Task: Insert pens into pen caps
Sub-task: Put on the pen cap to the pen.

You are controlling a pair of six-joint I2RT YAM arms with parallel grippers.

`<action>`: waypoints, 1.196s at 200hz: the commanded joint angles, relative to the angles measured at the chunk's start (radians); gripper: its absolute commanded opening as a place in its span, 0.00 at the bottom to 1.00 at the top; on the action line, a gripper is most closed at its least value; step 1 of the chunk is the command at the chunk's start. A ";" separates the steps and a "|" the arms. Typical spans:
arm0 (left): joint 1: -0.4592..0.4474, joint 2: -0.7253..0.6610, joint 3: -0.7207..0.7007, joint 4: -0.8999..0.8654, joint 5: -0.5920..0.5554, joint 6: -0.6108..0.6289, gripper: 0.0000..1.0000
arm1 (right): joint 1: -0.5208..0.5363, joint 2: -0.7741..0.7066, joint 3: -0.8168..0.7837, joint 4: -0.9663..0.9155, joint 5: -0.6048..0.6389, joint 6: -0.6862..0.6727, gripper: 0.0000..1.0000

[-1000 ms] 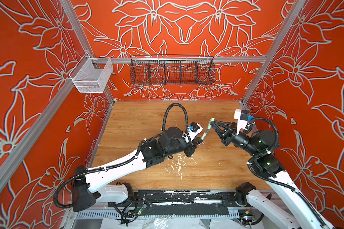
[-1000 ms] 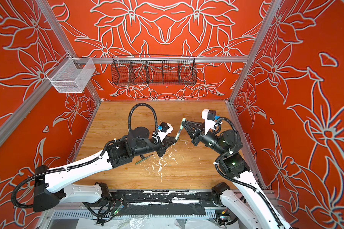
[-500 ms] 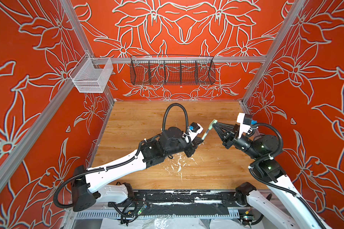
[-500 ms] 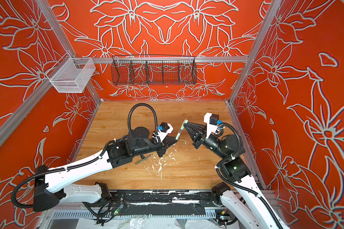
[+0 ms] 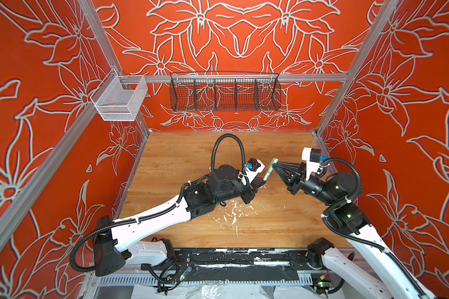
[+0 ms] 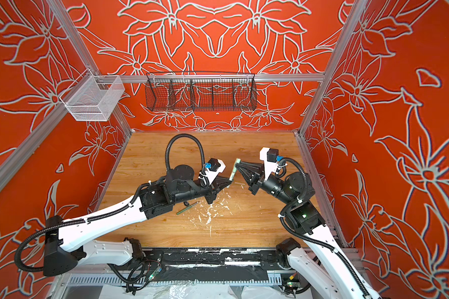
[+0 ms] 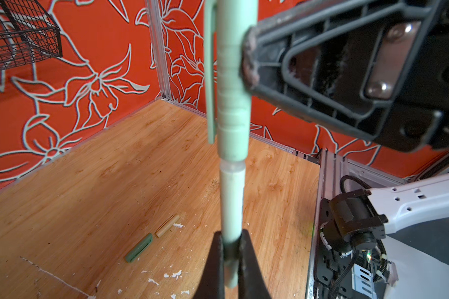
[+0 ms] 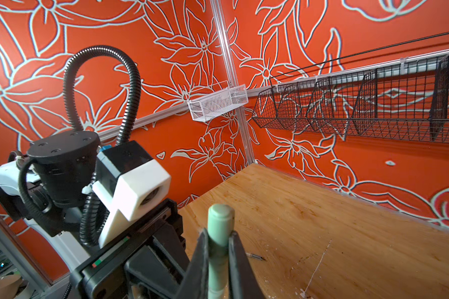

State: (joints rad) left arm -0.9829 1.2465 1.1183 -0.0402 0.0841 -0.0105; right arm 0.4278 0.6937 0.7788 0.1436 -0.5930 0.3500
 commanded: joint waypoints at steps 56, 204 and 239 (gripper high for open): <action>0.001 -0.024 0.038 0.030 0.017 0.007 0.00 | 0.005 -0.064 0.096 -0.178 0.095 -0.042 0.57; 0.001 -0.081 -0.029 -0.031 -0.003 -0.011 0.00 | 0.000 0.136 0.344 -0.382 0.021 0.027 0.55; 0.001 -0.066 -0.024 -0.038 -0.007 -0.009 0.00 | 0.000 0.132 0.283 -0.307 -0.012 0.085 0.54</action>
State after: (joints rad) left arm -0.9829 1.1820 1.0878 -0.0738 0.0795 -0.0223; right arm 0.4271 0.8417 1.1061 -0.2268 -0.5602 0.3969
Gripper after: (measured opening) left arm 0.068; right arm 0.539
